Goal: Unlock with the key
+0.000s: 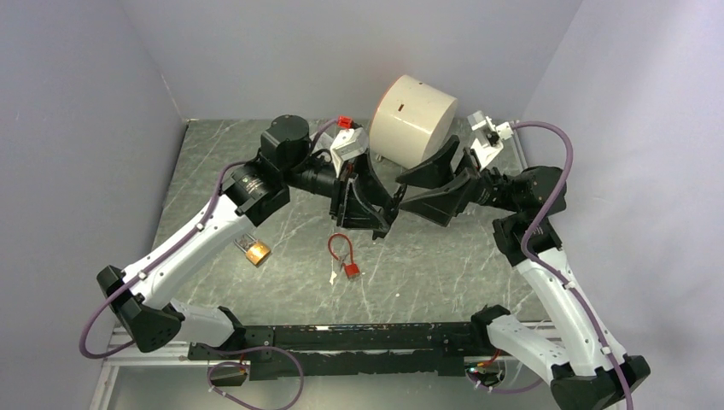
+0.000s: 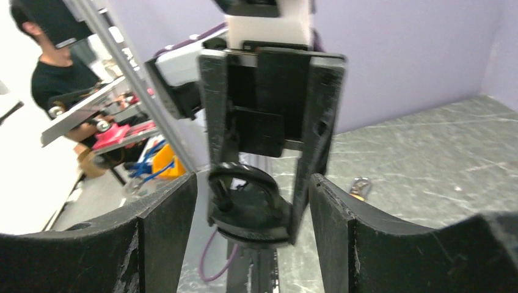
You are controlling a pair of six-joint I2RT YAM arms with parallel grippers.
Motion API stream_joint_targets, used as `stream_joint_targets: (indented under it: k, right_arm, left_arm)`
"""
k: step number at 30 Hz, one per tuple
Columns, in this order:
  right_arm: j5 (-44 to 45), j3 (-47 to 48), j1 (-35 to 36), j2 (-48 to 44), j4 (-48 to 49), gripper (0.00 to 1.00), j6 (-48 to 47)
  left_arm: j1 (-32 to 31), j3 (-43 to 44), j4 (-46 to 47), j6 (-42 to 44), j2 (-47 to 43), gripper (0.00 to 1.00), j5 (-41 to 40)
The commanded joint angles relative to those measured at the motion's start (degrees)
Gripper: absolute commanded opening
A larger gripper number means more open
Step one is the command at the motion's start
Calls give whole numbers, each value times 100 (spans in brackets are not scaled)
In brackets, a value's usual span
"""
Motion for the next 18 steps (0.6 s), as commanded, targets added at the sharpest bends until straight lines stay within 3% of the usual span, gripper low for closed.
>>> stream_joint_targets:
  k: [1,4,8,12,18]
  right_arm:
    - [-593,200,271,72,797,70,164]
    - [-607,363,430,49,399,66,-140]
    - [-708,404,480,34,100,52,-199]
    - [-311,453,481,-77,-1041,37,-650]
    - [740,420,478,-259,-2150,36,-948]
  left_arm:
    - [16,288,627,-294,80,6,573]
    - [8,355,555,-257,168,6,529]
    - [52,328,523,-161,100,6,49]
    - [129,207,571,-76,34,5,-873]
    - [247,50,261,89,54,5,-2155]
